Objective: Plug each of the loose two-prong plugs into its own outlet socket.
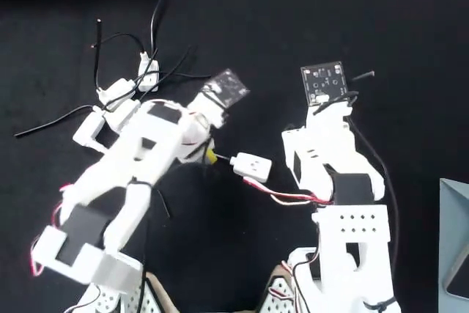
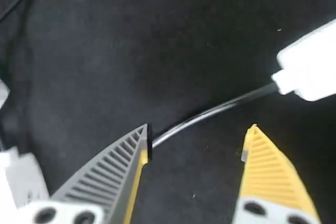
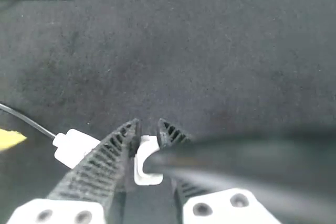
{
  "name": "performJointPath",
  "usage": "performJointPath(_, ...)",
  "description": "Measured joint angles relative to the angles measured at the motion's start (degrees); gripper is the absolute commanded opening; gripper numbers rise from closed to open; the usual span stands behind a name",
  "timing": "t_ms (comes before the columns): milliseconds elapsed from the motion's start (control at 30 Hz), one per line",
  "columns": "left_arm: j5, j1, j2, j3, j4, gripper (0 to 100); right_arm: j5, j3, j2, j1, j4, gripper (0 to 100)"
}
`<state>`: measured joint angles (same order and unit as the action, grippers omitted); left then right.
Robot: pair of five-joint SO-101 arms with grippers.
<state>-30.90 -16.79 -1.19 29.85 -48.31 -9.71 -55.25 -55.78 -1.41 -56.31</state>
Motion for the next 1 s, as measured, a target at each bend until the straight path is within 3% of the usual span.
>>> performJointPath(233, -5.2, -4.6, 6.0, -2.1, 0.1, 29, 0.0, 0.0, 0.0, 0.0, 0.0, 1.2)
performJointPath(667, -5.5, -5.2, 7.1, -3.2, 3.3, 28, 0.0, 0.0, 0.0, 0.0, 0.0, 1.2)
performJointPath(1000, -6.1, -6.1, 17.0, -10.4, -0.2, 7, 0.0, 0.0, 0.0, 0.0, 0.0, 1.2)
